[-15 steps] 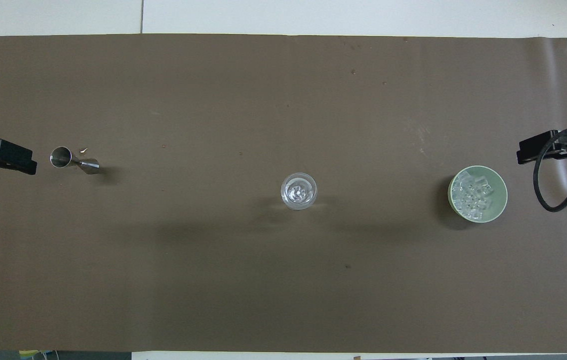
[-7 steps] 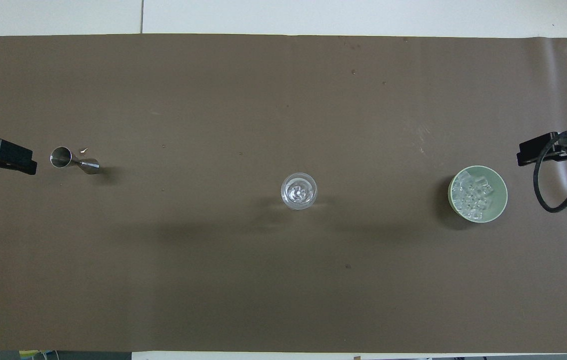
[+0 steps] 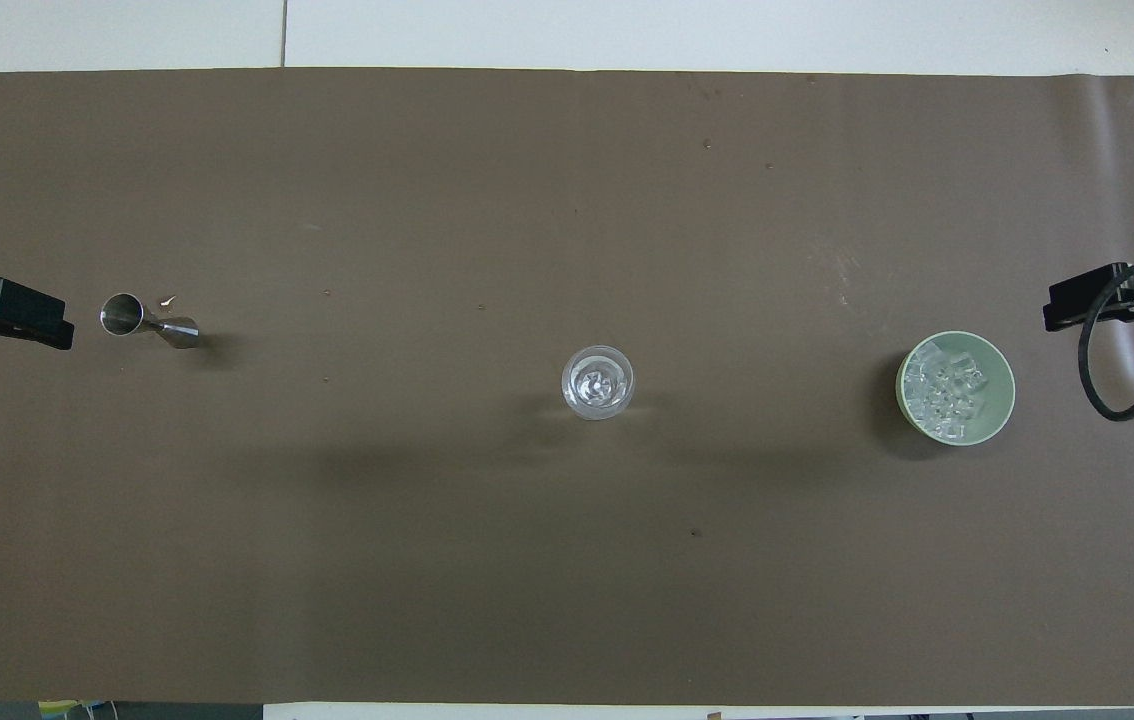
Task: Pour wine and add ice with both arms
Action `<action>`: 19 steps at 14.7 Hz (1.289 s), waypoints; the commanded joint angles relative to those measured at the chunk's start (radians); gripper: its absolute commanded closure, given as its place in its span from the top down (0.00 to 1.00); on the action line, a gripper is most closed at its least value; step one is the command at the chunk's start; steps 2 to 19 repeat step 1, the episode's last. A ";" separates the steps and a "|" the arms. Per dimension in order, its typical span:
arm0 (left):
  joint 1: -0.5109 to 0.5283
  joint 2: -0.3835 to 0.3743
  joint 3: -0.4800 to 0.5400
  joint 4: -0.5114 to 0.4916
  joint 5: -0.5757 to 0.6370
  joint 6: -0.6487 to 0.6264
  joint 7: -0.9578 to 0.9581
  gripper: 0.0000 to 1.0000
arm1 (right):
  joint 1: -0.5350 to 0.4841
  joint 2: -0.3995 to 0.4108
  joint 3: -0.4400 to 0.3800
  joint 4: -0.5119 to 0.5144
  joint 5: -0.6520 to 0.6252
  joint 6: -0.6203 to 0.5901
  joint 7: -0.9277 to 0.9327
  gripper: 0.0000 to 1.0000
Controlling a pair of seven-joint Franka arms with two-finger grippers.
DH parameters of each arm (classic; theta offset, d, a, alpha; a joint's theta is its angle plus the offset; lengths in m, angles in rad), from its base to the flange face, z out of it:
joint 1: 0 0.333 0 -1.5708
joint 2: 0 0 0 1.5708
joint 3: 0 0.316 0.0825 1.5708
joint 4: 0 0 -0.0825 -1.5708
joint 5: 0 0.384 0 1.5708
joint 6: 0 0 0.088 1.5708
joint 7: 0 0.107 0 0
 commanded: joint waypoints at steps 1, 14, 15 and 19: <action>0.010 -0.028 -0.006 -0.033 0.017 0.022 0.005 1.00 | -0.015 -0.011 0.009 -0.009 0.009 -0.004 -0.015 1.00; 0.010 -0.028 -0.006 -0.033 0.017 0.022 0.005 1.00 | -0.015 -0.011 0.009 -0.009 0.009 -0.004 -0.015 1.00; 0.010 -0.028 -0.006 -0.033 0.017 0.022 0.005 1.00 | -0.015 -0.011 0.009 -0.009 0.009 -0.004 -0.015 1.00; 0.010 -0.028 -0.006 -0.033 0.017 0.022 0.005 1.00 | -0.015 -0.011 0.009 -0.009 0.009 -0.004 -0.015 1.00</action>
